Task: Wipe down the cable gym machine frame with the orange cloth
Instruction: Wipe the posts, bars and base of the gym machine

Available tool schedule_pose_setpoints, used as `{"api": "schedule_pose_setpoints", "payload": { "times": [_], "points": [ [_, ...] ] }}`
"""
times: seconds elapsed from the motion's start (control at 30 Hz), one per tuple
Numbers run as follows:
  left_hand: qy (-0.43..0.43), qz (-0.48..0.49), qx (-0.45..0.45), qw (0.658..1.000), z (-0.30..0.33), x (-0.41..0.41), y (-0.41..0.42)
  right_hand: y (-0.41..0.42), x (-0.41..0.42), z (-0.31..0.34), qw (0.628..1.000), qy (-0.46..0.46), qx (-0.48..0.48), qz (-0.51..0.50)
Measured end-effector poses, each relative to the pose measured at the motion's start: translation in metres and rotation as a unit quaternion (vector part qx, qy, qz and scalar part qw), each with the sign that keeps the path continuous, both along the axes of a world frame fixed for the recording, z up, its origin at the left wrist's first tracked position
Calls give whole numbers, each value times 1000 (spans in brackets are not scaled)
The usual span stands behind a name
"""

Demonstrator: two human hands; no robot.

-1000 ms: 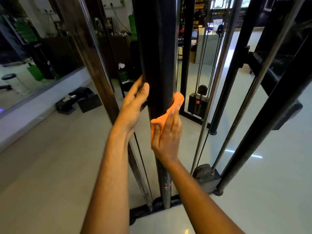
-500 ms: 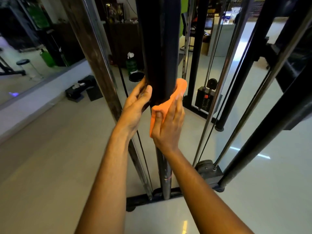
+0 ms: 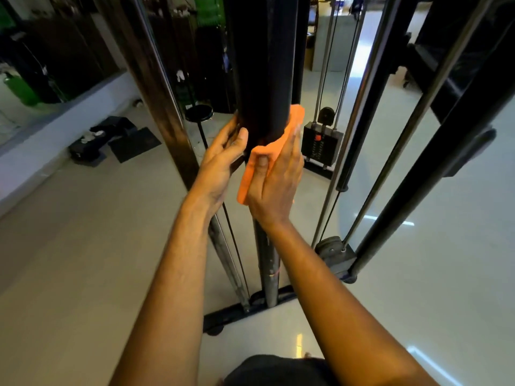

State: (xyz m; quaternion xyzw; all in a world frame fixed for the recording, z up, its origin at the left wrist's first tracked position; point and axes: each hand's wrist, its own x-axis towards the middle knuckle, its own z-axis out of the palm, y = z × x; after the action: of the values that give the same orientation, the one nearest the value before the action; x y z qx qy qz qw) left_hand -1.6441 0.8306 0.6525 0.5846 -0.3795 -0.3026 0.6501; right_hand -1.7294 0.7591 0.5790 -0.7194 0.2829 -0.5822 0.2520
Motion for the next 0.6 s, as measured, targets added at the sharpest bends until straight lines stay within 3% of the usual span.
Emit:
{"api": "schedule_pose_setpoints", "payload": {
  "times": [0.1,0.23,0.33,0.5,0.6],
  "points": [
    [1,0,5,1000,-6,0,0,5,-10,-47,998,67,-2,-2],
    [-3,-1,17,1000,-12,-2,-1,14,-31,-100,987,145,65,30],
    [-5,-16,15,1000,-12,-1,-1,9,-28,-77,988,112,98,38],
    [-3,-41,-7,999,-10,0,0,-4,-2,4,999,-7,30,-22],
    [-3,-42,-7,999,-9,0,0,-5,1,0,999,-10,28,-26]
  ]
}}
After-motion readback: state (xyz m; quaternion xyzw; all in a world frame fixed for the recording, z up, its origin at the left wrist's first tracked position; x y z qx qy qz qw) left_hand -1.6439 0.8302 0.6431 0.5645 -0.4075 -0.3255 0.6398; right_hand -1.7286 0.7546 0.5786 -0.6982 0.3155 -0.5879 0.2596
